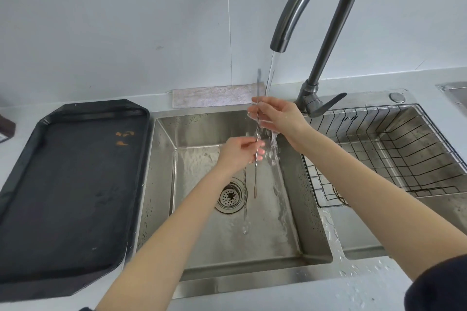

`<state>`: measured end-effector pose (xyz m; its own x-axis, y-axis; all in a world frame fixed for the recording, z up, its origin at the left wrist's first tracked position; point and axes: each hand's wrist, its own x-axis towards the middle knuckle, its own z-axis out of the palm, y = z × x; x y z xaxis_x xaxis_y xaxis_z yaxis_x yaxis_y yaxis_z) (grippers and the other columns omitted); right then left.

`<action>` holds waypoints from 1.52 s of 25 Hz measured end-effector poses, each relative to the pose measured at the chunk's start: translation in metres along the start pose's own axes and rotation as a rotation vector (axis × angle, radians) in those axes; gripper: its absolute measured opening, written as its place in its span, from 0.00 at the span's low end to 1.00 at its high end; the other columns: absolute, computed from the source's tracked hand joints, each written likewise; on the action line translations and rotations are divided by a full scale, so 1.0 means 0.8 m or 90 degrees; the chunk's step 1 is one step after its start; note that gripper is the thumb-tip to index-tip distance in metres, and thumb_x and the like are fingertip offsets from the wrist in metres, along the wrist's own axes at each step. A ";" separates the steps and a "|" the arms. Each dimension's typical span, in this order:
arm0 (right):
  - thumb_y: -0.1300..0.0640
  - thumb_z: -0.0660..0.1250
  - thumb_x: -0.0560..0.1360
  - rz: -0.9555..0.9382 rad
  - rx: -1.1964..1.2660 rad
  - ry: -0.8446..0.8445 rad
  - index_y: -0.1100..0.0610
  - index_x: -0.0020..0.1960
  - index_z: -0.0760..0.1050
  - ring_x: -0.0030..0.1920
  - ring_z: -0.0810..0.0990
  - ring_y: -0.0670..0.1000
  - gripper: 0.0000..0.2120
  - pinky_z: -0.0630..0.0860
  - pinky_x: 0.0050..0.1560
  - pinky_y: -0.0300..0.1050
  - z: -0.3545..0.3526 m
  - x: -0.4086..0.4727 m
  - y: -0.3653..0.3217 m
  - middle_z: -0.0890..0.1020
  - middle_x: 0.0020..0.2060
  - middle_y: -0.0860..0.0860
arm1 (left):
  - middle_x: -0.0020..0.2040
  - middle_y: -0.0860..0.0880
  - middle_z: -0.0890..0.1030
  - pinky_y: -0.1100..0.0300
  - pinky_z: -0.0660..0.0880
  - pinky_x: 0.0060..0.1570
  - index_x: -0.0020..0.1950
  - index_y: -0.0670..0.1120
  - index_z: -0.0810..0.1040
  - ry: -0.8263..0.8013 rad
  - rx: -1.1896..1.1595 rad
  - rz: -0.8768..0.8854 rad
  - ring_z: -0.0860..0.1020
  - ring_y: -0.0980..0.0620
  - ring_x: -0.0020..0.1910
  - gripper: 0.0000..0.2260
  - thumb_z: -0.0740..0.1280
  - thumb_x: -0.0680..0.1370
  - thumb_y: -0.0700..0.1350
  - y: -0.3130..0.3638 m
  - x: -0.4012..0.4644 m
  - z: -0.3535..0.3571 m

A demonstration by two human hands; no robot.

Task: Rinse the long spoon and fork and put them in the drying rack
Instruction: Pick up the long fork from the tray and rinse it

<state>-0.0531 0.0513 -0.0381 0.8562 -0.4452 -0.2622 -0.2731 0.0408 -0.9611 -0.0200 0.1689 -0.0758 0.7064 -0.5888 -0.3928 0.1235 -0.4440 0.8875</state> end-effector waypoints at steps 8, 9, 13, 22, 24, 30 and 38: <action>0.47 0.47 0.81 0.130 -0.167 0.001 0.58 0.60 0.75 0.50 0.81 0.52 0.23 0.74 0.54 0.44 -0.036 -0.020 0.015 0.83 0.49 0.55 | 0.53 0.46 0.80 0.63 0.77 0.47 0.54 0.41 0.75 0.054 -0.436 -0.058 0.80 0.53 0.44 0.08 0.58 0.79 0.38 0.041 0.018 -0.013; 0.46 0.46 0.81 0.155 -0.146 -0.001 0.58 0.58 0.75 0.46 0.81 0.50 0.24 0.74 0.50 0.41 -0.040 -0.022 0.017 0.83 0.46 0.53 | 0.53 0.46 0.80 0.61 0.76 0.48 0.49 0.42 0.75 0.067 -0.481 -0.064 0.80 0.51 0.48 0.06 0.58 0.79 0.37 0.041 0.018 -0.015; 0.53 0.55 0.80 0.150 0.008 -0.011 0.59 0.56 0.75 0.35 0.82 0.43 0.14 0.79 0.43 0.37 -0.045 -0.024 0.029 0.82 0.42 0.52 | 0.53 0.51 0.80 0.63 0.75 0.47 0.45 0.46 0.74 0.095 -0.579 -0.099 0.77 0.51 0.56 0.07 0.59 0.79 0.39 0.032 0.016 -0.022; 0.68 0.63 0.74 0.012 0.213 0.031 0.64 0.52 0.76 0.34 0.81 0.41 0.08 0.80 0.42 0.30 -0.017 -0.006 0.005 0.79 0.39 0.52 | 0.25 0.53 0.83 0.66 0.71 0.35 0.42 0.46 0.76 0.069 -0.730 -0.229 0.77 0.58 0.37 0.07 0.61 0.78 0.43 0.014 0.012 -0.025; 0.69 0.63 0.75 0.012 0.226 0.044 0.67 0.57 0.75 0.32 0.81 0.41 0.12 0.79 0.42 0.30 -0.008 -0.001 0.002 0.80 0.39 0.52 | 0.26 0.53 0.83 0.66 0.71 0.35 0.43 0.45 0.76 0.061 -0.748 -0.236 0.77 0.58 0.37 0.07 0.60 0.79 0.43 0.011 0.010 -0.024; 0.64 0.64 0.75 0.018 0.177 0.053 0.66 0.57 0.76 0.36 0.80 0.43 0.12 0.79 0.40 0.30 0.006 0.004 -0.001 0.80 0.37 0.50 | 0.39 0.53 0.79 0.64 0.70 0.38 0.40 0.46 0.74 0.057 -0.492 -0.259 0.76 0.57 0.37 0.11 0.58 0.80 0.46 0.004 0.009 -0.019; 0.60 0.62 0.77 -0.038 0.062 0.059 0.59 0.48 0.78 0.35 0.79 0.44 0.06 0.79 0.42 0.34 0.003 0.004 -0.009 0.80 0.36 0.49 | 0.52 0.52 0.76 0.63 0.68 0.52 0.58 0.44 0.75 0.109 0.038 0.066 0.74 0.56 0.49 0.12 0.65 0.76 0.46 0.026 0.015 -0.012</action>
<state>-0.0475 0.0515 -0.0326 0.8239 -0.5306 -0.1990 -0.1747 0.0962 -0.9799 -0.0023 0.1588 -0.0598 0.8218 -0.5122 -0.2494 0.0062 -0.4298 0.9029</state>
